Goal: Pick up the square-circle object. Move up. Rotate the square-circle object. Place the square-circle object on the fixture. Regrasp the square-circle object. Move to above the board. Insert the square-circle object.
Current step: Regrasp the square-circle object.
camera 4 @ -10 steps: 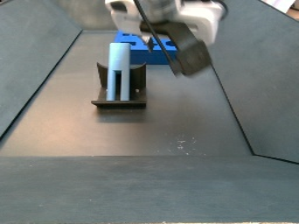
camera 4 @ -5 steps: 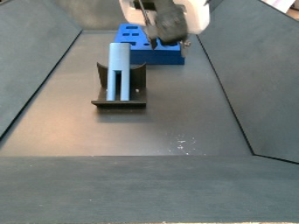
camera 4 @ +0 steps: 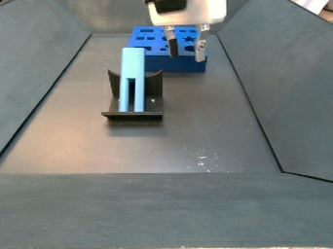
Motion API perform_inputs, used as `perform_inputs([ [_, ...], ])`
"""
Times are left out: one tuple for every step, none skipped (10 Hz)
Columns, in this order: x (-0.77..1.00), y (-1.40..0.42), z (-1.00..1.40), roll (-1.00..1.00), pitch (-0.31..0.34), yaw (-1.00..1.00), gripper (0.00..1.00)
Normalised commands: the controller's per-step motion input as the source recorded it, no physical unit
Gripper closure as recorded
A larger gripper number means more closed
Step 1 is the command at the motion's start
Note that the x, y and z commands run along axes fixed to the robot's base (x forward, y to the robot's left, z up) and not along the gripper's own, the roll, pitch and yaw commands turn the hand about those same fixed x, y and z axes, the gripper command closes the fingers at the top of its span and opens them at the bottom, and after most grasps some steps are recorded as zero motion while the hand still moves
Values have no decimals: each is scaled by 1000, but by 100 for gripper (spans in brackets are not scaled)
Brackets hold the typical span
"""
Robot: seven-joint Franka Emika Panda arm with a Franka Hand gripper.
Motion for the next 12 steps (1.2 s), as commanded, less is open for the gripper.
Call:
perform_inputs([
  [-46, -11, -3, 1000, -226, -954, 0],
  [-46, -8, -6, 1000, -200, -969, 0],
  [-49, -3, -2, 1000, -158, -991, 0],
  [-51, -5, 11, 983, -64, -1000, 0],
  [-46, -12, 15, 968, 41, -1000, 0],
  [-30, -10, 2, 953, 227, -1000, 0],
  [-18, -11, -15, 898, 395, -933, 0],
  [-8, -8, -27, 765, 480, -771, 0],
  [25, -4, -26, 454, 663, -400, 0],
  [34, -3, -17, 366, 698, -274, 0],
  [52, -13, -18, 267, 686, -15, 0],
  [52, -29, -13, 225, 662, 150, 0],
])
